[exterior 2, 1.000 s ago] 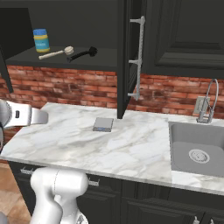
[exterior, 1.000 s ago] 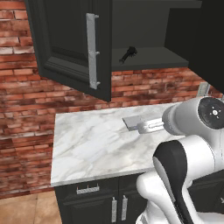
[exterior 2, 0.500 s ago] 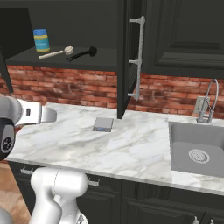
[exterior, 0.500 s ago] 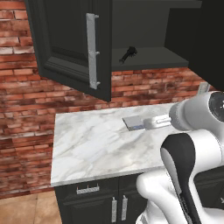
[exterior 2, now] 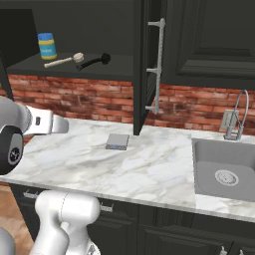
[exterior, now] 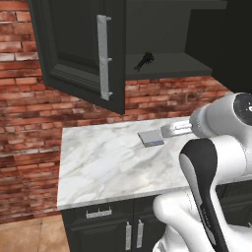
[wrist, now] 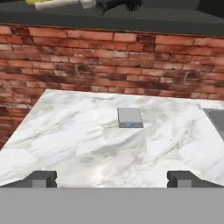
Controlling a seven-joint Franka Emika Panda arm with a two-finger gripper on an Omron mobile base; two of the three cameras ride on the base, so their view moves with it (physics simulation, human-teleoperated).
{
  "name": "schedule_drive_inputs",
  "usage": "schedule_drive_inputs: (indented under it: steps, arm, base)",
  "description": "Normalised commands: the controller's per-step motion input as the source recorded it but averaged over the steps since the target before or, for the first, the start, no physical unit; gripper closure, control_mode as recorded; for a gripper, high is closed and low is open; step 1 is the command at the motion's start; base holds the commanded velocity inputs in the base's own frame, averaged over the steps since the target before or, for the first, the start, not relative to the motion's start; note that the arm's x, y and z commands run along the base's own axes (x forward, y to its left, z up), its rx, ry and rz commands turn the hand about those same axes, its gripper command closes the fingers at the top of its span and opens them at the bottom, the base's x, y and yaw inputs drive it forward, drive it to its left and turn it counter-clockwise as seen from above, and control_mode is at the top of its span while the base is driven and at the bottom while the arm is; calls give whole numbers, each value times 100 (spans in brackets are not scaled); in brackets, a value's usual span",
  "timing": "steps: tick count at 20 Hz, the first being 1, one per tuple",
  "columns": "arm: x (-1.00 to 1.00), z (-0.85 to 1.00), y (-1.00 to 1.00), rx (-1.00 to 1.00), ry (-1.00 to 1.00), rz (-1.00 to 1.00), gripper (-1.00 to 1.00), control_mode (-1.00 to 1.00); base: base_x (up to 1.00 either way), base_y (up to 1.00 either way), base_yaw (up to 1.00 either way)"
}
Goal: Pick the dish brush and dish brush from the cabinet and place them on the counter.
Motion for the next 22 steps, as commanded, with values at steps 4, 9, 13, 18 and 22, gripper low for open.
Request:
schedule_drive_inputs:
  steps: [4,9,13,18,22]
  arm:
    - [5,23,-2,3,-1,-7,-100,-100]
    - [7,26,-7,4,-2,-7,-100,-100]
    - [14,25,-12,7,0,-2,-100,-100]
    - [19,14,-16,14,1,0,-100,-100]
    - [23,19,-7,15,3,0,-100,-100]
  base:
    - [0,0,0]
    - [0,0,0]
    - [0,0,0]
    - [0,0,0]
    - [0,0,0]
